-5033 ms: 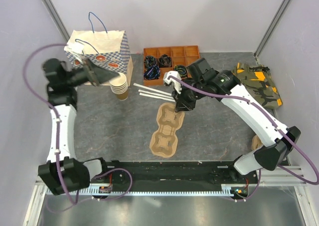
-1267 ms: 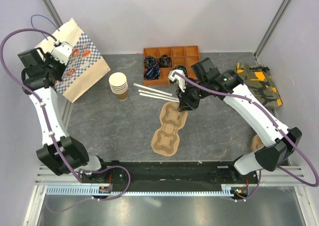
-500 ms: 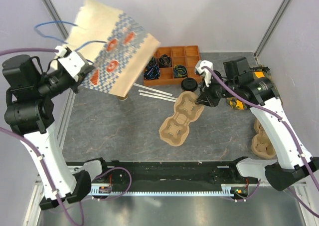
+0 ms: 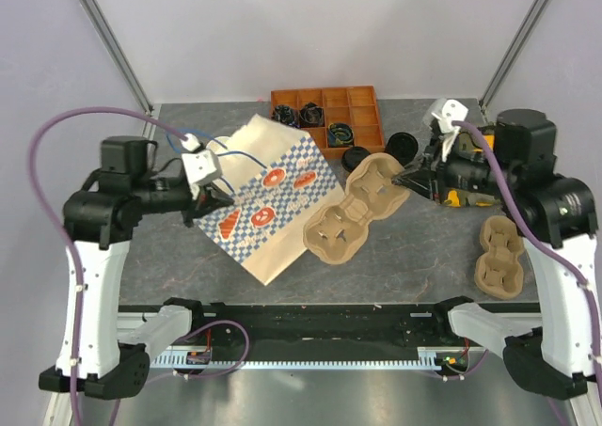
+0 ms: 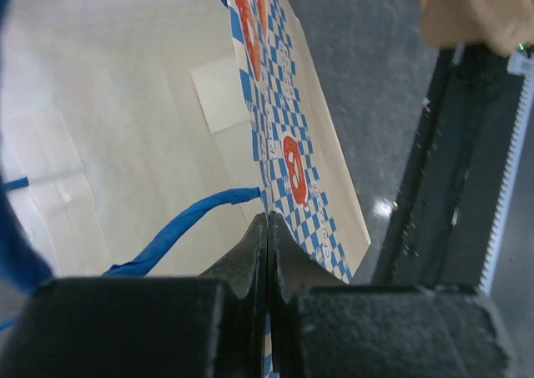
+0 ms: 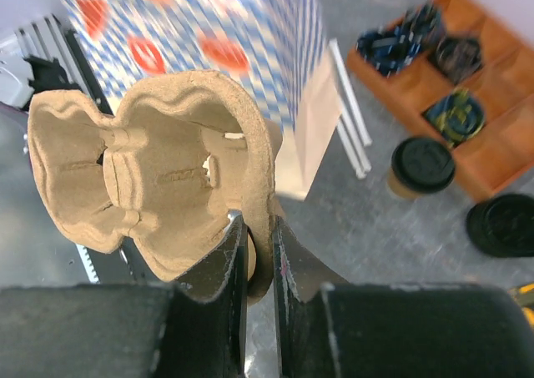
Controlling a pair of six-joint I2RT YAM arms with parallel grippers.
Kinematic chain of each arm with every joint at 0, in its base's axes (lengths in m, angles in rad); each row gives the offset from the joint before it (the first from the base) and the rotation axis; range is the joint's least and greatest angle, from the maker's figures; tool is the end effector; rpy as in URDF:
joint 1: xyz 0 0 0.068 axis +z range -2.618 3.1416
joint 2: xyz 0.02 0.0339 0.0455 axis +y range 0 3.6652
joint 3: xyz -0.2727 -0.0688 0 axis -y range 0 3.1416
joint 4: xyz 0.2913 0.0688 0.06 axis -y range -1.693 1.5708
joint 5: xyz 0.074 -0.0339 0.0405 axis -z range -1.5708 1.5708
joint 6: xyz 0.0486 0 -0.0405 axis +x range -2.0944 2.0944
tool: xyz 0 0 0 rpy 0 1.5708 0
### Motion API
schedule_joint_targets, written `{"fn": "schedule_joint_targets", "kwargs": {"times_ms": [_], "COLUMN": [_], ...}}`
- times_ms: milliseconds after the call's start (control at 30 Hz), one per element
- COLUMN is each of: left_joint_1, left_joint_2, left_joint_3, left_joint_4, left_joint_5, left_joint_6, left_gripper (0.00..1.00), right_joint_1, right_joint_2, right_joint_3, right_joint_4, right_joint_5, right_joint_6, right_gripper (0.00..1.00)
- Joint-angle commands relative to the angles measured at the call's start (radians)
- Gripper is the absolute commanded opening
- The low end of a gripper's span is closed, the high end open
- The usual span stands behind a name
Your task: Pack the takeout coffee
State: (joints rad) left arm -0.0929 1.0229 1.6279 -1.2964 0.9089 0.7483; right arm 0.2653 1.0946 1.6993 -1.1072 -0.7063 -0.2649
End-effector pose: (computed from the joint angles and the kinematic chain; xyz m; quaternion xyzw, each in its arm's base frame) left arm 0.1592 -0.0533 0.4951 0.5025 0.6659 -0.2530 0.4900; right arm 0.1826 0.0823 0.5174 -0.3815 0.7332 0.2978 0.4776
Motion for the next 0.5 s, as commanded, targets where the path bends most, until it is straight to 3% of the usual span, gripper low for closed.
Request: {"fn": "schedule_joint_targets", "kwargs": {"times_ms": [0, 133, 333, 467], "left_joint_1": [-0.122, -0.235, -0.502, -0.591], "left_joint_2": [-0.043, -0.029, -0.014, -0.006], "left_joint_3": [-0.151, -0.184, -0.266, -0.299], "left_joint_4": [0.1, 0.15, 0.181, 0.236], "left_joint_5": [-0.116, -0.183, -0.312, -0.374], "left_joint_6": [-0.035, -0.118, -0.194, -0.283], "left_gripper": [0.02, 0.02, 0.02, 0.02], "right_joint_1": [-0.001, -0.003, -0.003, -0.001], "right_joint_2": [-0.042, -0.03, 0.03, 0.06], "right_joint_3": [0.085, 0.141, 0.24, 0.332], "right_joint_4": [0.003, -0.002, 0.024, 0.036], "right_joint_5": [-0.042, 0.028, 0.157, 0.275], "right_joint_6": [0.027, 0.061, 0.133, 0.183], "right_gripper": [0.0, 0.0, 0.0, 0.0]}}
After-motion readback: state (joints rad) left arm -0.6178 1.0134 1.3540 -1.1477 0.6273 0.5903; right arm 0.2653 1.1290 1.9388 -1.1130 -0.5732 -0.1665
